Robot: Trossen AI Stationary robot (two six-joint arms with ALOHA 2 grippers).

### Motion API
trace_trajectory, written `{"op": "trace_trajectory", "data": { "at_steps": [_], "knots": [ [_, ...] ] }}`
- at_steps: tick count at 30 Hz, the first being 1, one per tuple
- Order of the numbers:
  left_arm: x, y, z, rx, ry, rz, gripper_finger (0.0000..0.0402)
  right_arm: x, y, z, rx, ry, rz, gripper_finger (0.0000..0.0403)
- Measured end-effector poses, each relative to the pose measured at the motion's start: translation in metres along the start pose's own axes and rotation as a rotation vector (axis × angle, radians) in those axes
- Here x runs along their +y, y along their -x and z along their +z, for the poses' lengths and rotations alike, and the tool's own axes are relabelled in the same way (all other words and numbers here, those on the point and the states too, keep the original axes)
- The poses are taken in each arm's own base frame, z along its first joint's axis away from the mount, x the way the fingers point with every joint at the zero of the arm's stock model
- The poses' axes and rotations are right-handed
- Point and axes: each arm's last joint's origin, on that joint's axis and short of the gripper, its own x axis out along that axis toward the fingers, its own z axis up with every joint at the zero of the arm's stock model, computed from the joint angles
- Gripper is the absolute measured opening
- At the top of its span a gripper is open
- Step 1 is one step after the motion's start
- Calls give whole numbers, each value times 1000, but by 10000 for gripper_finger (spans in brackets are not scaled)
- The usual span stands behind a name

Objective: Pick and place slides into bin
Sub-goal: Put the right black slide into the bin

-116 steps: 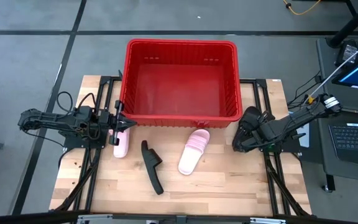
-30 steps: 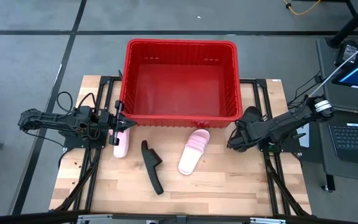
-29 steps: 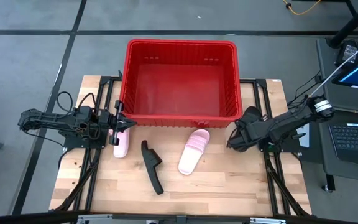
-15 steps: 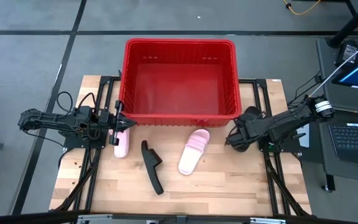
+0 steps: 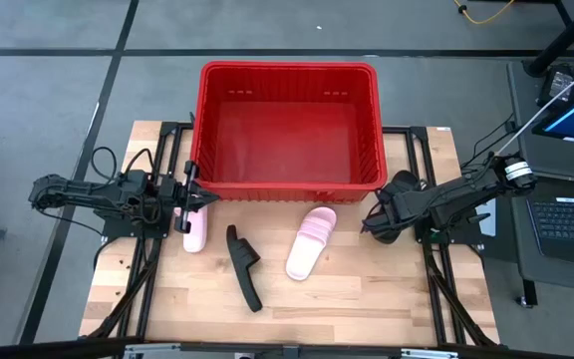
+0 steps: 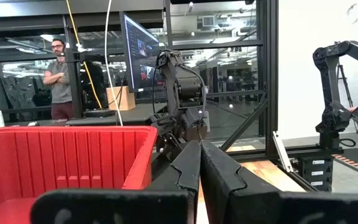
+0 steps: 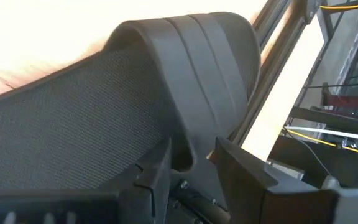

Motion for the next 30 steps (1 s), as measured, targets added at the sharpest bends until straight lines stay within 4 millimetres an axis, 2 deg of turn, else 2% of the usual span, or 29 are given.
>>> {"op": "trace_trajectory", "data": {
  "at_steps": [20,30],
  "knots": [
    [0,0,0,0,1,0,6,4,-3,-1,47,14,-29,125],
    [0,0,1,-9,2,1,6,23,-16,2,110,64,-169,81]
  ]
}}
